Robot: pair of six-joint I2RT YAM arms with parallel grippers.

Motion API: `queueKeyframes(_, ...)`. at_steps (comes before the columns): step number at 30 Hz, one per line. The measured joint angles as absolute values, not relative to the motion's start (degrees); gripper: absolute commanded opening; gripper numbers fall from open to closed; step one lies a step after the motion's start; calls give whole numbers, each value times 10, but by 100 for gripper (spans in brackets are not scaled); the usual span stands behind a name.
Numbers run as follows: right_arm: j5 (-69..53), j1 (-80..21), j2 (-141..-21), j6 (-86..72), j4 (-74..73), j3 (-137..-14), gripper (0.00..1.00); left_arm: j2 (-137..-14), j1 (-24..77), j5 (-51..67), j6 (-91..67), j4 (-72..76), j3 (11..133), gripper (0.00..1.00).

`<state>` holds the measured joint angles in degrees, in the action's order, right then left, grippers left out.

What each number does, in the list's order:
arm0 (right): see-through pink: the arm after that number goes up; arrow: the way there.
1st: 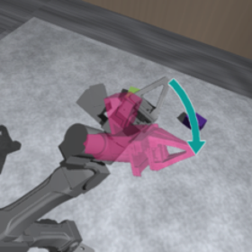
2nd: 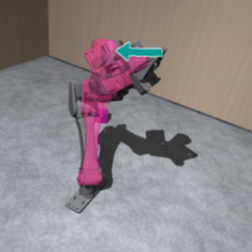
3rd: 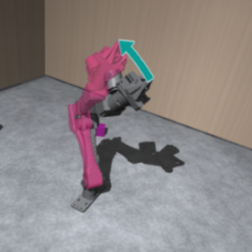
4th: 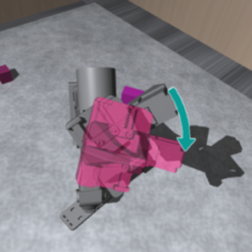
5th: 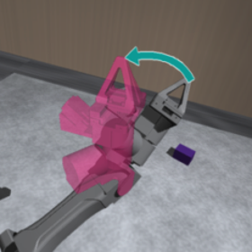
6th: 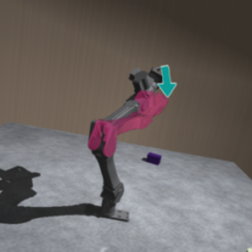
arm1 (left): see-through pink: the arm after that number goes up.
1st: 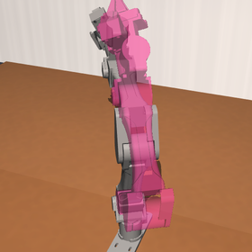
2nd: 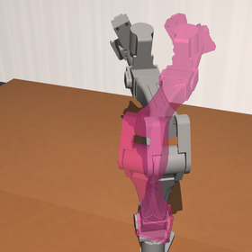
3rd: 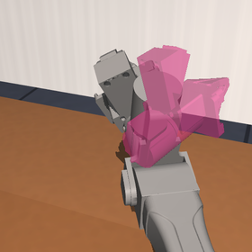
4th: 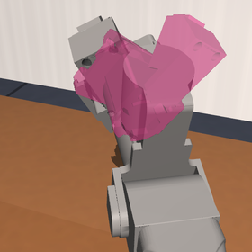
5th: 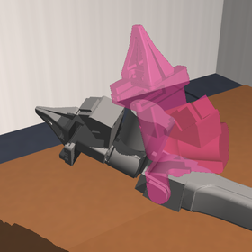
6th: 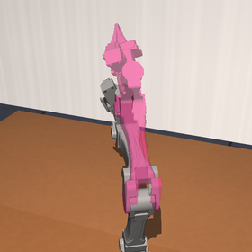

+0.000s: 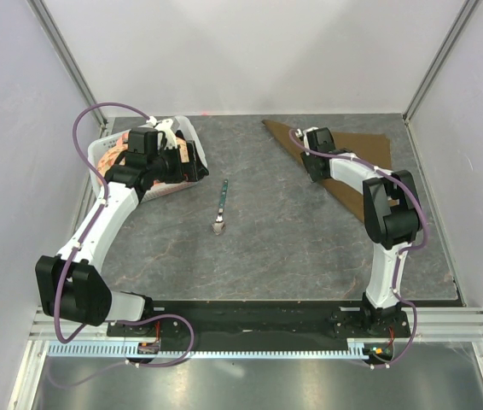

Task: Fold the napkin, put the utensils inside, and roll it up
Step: Fold the napkin

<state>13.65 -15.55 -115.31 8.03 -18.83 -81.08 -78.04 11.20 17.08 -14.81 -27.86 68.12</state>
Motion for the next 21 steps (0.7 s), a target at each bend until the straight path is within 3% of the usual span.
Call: queueKeyframes(21,149,-159,-1176,111,-180,-804,24,-777,112,171,-152,-273,681,100)
